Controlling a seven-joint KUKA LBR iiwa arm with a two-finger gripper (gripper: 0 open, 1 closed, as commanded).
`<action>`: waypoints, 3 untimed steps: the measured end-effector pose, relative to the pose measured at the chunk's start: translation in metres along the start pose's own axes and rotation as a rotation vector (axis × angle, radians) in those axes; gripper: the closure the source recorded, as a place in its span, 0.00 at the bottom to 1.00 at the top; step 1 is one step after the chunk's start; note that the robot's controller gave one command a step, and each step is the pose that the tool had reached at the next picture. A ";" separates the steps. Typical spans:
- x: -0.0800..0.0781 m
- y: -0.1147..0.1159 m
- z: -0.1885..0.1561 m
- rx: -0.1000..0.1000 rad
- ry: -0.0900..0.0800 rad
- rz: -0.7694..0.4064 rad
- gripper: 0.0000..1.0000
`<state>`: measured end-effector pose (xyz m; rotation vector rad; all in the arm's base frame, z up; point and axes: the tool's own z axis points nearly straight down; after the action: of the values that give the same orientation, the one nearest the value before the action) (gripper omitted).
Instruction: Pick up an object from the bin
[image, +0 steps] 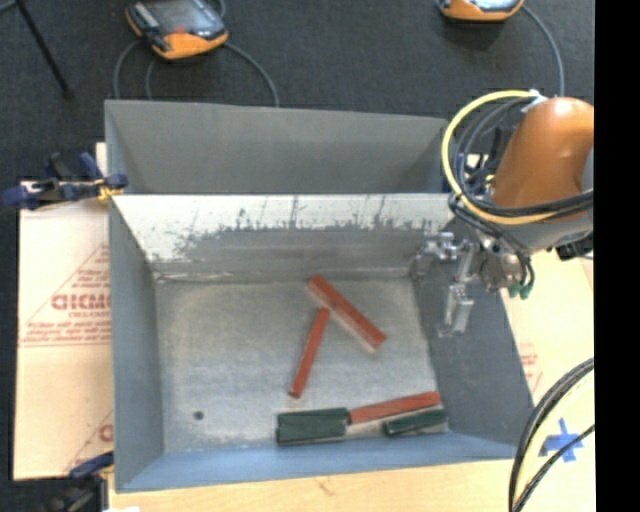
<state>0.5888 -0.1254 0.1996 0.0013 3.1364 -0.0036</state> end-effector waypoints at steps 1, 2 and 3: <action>-0.015 0.022 0.059 -0.002 -0.003 0.114 0.00; -0.014 0.063 0.058 -0.002 0.003 0.116 0.00; -0.018 0.066 0.066 -0.003 0.001 0.209 0.00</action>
Offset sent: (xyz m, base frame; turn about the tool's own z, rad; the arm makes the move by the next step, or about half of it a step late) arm 0.0145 0.0626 -0.0594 0.1203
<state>0.6075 -0.0598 0.1335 0.3292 3.1204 0.0013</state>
